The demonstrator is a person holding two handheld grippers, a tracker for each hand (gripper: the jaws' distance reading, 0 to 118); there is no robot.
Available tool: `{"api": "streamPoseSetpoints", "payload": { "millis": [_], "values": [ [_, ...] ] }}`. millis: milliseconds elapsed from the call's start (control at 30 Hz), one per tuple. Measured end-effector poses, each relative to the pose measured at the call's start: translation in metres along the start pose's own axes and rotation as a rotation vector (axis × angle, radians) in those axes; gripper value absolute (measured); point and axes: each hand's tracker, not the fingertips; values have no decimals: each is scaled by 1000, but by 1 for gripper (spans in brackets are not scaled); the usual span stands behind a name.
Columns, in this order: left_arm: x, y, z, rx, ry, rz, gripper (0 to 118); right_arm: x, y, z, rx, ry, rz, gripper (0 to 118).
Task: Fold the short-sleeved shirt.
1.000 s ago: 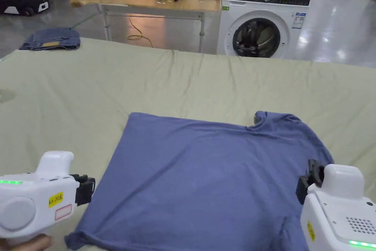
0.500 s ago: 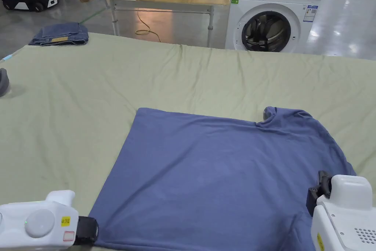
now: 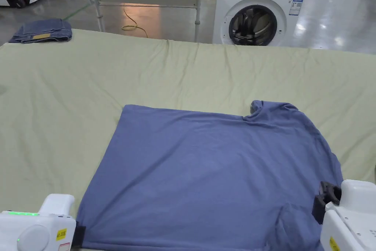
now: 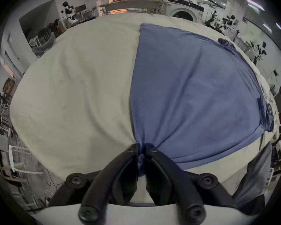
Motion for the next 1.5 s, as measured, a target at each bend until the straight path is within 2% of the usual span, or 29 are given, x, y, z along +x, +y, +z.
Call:
{"api": "streamPoseSetpoints", "payload": {
  "millis": [133, 200, 267, 300, 333, 433, 567, 633, 667, 700, 733, 767, 833, 1100, 1200, 1400, 1500],
  "values": [
    [-4, -1, -1, 2, -16, 20, 2, 38, -4, 3, -94, -28, -15, 1],
    [-6, 0, -2, 2, -19, 26, 2, 54, -12, -1, -155, -26, 1, 23],
    [-4, -2, -2, 7, -17, 21, 2, 71, -23, -5, -244, -2, -47, 52],
    [-4, -4, -2, 11, -16, 21, 2, 76, -28, -6, -255, 13, -66, 59],
    [-5, -4, -3, 15, -16, 25, 2, 80, -34, -7, -270, 7, -47, 62],
    [-5, -5, -2, 19, -18, 35, 2, 83, -50, -12, -358, -4, 6, 62],
    [-5, -3, -3, 14, -12, 26, 2, 83, -73, -29, -508, -1, 27, 59],
    [-6, -2, -4, 14, -14, 31, 2, 84, -82, -35, -544, 16, 2, 42],
    [-6, -2, -4, 15, -16, 36, 2, 83, -80, -32, -497, 36, -9, 18],
    [-7, -3, -3, 17, -17, 39, 2, 82, -76, -31, -508, 47, -13, 2],
    [-8, -2, -4, 20, -18, 46, 2, 81, -73, -34, -526, 105, -36, 2],
    [-8, -3, -4, 23, -18, 54, 2, 77, -72, -36, -526, 80, -29, 2],
    [-7, -4, -4, 30, -16, 54, 2, 72, -70, -34, -526, 61, 54, 2],
    [-5, 12, 21, 124, -57, 81, 1, 83, -32, -10, -436, 93, -42, 2],
    [-6, 36, 31, 168, -95, 90, 1, 79, -6, -8, -401, 100, -35, 2],
    [-7, 100, 40, 273, -96, 58, 1, 70, 45, -35, -319, 97, -42, 2],
    [-8, 131, 35, 292, -98, 57, 1, 67, 68, -59, -283, 99, -74, 2]
  ]
}}
